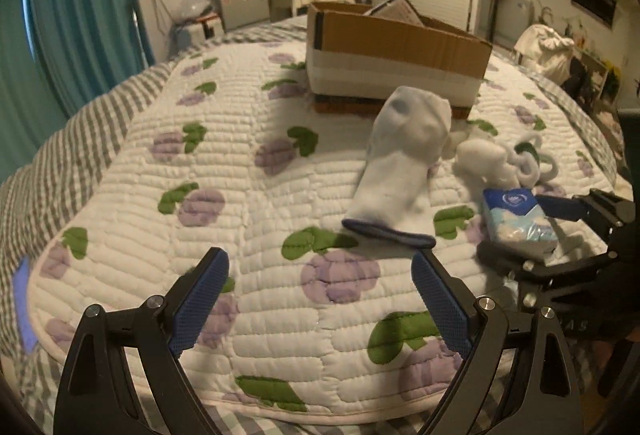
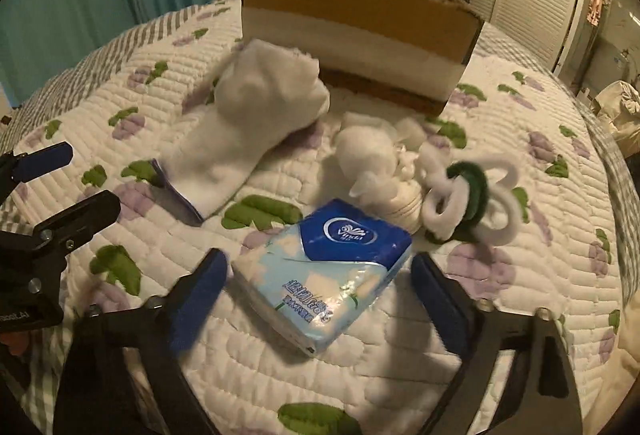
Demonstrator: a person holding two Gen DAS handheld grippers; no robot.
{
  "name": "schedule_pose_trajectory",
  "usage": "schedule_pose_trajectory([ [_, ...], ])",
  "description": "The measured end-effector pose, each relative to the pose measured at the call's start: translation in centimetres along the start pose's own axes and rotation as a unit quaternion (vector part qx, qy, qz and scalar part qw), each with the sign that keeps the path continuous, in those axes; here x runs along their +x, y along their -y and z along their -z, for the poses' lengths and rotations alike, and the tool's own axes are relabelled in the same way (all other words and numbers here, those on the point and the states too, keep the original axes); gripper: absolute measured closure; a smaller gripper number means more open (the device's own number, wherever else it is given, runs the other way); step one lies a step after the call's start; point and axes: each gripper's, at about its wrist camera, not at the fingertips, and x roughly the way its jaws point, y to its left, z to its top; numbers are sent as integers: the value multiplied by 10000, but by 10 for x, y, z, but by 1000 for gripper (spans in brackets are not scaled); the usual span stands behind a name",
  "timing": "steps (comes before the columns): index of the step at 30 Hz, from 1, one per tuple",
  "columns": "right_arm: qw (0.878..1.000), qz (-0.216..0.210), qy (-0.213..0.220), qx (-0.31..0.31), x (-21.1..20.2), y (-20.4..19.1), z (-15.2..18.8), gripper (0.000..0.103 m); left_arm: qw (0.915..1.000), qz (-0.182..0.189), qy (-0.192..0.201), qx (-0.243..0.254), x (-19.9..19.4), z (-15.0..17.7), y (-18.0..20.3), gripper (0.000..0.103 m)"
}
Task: Organize soft objects
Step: 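Grasp the blue-and-white tissue pack with the right tool while the left tool grasps the white sock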
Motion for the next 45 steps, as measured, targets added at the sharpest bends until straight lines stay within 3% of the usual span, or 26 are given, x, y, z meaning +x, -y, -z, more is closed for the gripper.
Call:
schedule_pose_trajectory([
  [8,9969,125,710,314,-44,22,-23,26,9998,141,-2,156,7,-18,17,9],
  [13,9929,225,1058,503,-51,44,-50,26,9993,269,-57,260,27,-38,37,10],
  [22,9911,184,1073,770,-33,72,-61,26,9989,372,-125,262,74,-75,56,12],
  [23,9913,173,1048,778,-31,73,-60,26,9988,373,-157,278,78,-75,57,15],
  [26,9914,169,1002,819,-29,78,-56,26,9978,508,-277,322,81,-75,59,47],
  [27,9912,154,1008,838,-30,79,-55,26,9974,571,-324,312,81,-74,59,50],
  [32,9903,150,1115,814,-44,76,-53,26,9978,523,-250,308,59,-72,58,55],
  [38,9866,150,1429,774,-79,67,-60,26,9980,549,180,246,5,-84,53,55],
  [45,9797,134,1946,462,-124,51,-98,26,9969,437,565,327,-42,-113,48,55],
])
